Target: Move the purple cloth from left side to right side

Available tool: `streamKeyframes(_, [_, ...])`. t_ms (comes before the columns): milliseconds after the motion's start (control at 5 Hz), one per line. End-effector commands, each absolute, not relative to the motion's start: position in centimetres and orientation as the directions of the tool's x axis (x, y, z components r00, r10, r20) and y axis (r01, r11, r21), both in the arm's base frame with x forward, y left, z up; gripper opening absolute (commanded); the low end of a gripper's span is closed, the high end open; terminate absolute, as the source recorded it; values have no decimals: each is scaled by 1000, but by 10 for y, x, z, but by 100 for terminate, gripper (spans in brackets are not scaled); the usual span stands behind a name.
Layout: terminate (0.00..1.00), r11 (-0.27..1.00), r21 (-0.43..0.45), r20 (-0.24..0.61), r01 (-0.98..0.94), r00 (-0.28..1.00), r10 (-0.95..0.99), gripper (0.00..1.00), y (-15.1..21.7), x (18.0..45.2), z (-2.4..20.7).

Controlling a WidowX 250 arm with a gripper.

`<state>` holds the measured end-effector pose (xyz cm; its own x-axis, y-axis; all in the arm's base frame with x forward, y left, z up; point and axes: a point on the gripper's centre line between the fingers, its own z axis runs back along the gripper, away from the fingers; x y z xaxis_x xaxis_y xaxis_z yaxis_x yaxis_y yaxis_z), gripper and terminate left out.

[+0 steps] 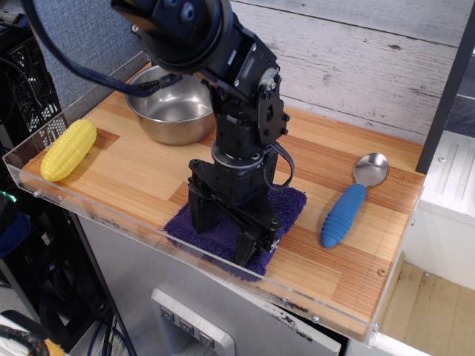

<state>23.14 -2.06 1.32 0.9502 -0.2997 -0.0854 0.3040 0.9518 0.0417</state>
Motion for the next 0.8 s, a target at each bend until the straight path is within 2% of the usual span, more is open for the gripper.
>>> streamKeyframes(0, [0,969,54,20,243,969,-244,100,3,247,57])
streamKeyframes(400, [0,982,59,140,181,972,-187,100,26,270,119])
streamKeyframes(600, [0,983,48,153,179,971,-185,100,26,271,138])
